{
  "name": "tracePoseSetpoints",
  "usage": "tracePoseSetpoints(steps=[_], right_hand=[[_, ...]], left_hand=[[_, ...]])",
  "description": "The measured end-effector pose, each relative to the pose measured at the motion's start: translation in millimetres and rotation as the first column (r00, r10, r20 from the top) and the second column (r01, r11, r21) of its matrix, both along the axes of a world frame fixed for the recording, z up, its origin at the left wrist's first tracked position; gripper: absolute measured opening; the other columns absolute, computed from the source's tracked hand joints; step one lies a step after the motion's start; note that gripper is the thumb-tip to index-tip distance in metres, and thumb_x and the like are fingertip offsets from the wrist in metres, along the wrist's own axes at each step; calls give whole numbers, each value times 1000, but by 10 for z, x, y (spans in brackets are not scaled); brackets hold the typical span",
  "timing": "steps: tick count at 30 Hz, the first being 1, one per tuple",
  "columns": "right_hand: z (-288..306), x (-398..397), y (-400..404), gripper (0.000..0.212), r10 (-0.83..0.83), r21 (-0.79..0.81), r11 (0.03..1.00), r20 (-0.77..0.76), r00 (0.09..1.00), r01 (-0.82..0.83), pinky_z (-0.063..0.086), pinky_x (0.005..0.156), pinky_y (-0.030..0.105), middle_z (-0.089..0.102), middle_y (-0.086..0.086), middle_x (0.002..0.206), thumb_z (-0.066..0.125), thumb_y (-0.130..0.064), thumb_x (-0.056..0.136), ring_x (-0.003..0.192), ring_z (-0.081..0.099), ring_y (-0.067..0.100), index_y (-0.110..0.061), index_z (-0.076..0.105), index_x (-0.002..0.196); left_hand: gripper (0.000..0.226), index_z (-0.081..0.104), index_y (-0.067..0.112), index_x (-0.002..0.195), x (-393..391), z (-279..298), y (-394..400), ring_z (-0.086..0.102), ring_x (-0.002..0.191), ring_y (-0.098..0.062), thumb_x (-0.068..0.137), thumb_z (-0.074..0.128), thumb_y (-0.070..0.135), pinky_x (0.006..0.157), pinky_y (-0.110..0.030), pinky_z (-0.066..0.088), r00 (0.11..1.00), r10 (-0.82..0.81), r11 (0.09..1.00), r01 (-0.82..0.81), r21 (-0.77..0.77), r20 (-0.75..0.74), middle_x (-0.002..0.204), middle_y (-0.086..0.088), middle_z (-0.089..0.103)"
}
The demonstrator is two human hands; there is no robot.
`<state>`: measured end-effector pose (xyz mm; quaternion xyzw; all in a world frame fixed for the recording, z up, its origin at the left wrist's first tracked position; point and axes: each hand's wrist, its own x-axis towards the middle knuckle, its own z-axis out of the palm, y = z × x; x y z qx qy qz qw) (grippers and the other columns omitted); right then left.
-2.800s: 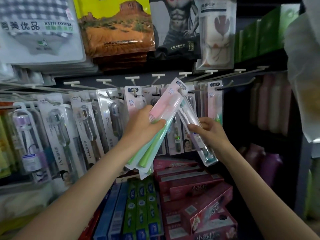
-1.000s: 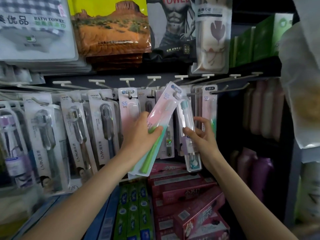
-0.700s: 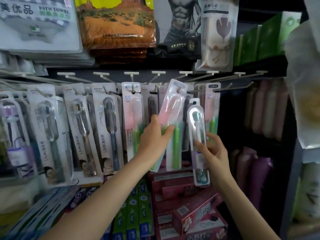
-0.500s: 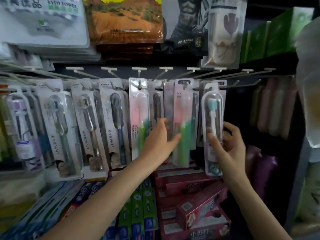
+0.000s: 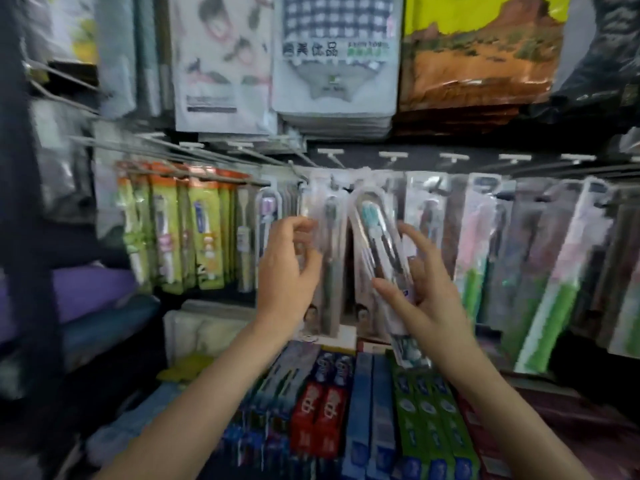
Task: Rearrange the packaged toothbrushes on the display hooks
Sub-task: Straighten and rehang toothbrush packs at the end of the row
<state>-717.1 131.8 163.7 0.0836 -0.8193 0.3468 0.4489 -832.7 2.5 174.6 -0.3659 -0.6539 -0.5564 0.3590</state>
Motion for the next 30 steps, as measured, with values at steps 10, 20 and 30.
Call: tracePoseSetpoints(steps=[10, 20, 30], right_hand=[[164, -1210, -831, 62, -49, -113, 992, 11, 999, 50, 44, 86, 21, 45, -5, 136, 63, -20, 87, 112, 47, 7, -18, 31, 141], [25, -1384, -946, 64, -198, -39, 979, 56, 979, 201, 50, 67, 36, 64, 11, 97, 59, -22, 89, 73, 61, 25, -22, 25, 143], [-12, -1080, -967, 46, -162, 12, 987, 75, 984, 162, 41, 96, 22, 43, 2, 119, 49, -24, 95, 102, 51, 13, -14, 39, 138]], left_hand=[[35, 47, 4, 118, -790, -255, -754, 47, 104, -13, 85, 58, 3, 86, -19, 35, 967, 156, 971, -112, -213, 203, 116, -5, 48], [34, 46, 7, 119, -990, -378, -965, 48, 107, -14, 87, 54, 2, 91, -24, 37, 961, 114, 983, -73, -167, 250, 118, -4, 48], [31, 48, 8, 113, -717, -209, -904, 47, 100, -5, 85, 53, -3, 88, -15, 39, 996, 56, 997, -51, -66, 72, 109, 2, 47]])
